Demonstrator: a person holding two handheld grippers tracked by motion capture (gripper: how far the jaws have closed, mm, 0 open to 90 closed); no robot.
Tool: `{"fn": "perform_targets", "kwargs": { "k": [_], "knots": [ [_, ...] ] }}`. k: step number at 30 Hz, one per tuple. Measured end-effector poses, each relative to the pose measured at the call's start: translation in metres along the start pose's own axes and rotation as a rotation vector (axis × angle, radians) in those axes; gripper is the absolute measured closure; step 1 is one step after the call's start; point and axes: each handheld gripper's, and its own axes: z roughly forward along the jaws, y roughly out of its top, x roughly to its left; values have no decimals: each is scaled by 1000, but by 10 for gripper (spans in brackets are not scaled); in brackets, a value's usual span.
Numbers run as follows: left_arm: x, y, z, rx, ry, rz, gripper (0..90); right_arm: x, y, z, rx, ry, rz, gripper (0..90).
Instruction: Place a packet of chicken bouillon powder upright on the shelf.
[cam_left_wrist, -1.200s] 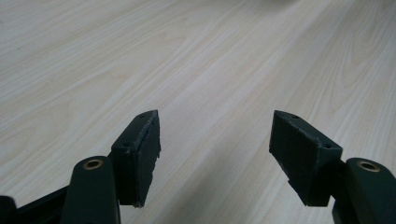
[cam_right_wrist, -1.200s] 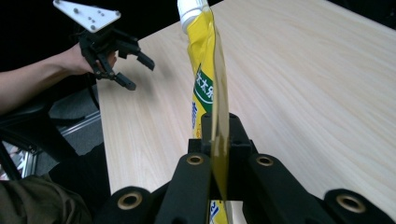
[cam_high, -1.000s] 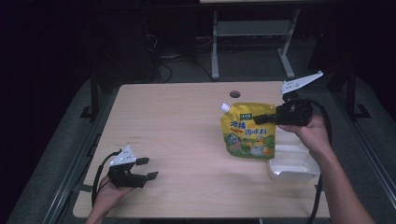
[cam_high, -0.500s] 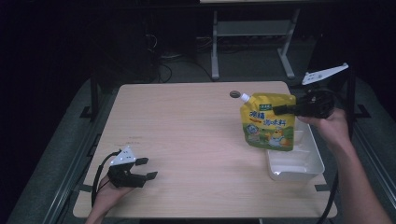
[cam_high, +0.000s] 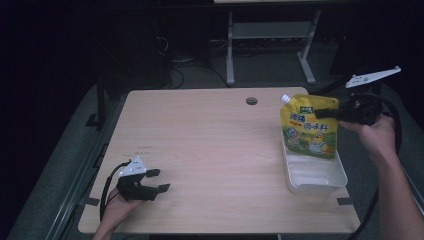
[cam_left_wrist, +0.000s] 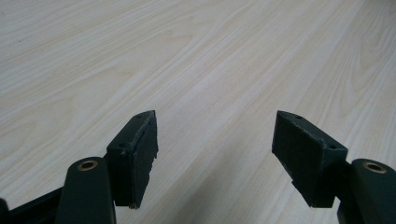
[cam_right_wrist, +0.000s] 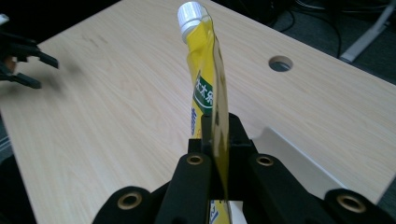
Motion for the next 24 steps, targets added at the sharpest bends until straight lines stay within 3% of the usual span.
{"fn": "perform_targets", "kwargs": {
  "k": [5,13,21,24],
  "knots": [
    [0,0,0,-4,-3,-3,308,-7,-10,10,22,-29,-2,894],
    [0,0,1,-4,-7,-6,308,-13,-24,29,5,18,-10,894],
    [1,0,0,-11,-6,-13,308,-21,-41,34,-29,23,30,877],
    [1,0,1,-12,-9,-15,307,-25,-46,28,-47,-5,69,780]
  ]
}}
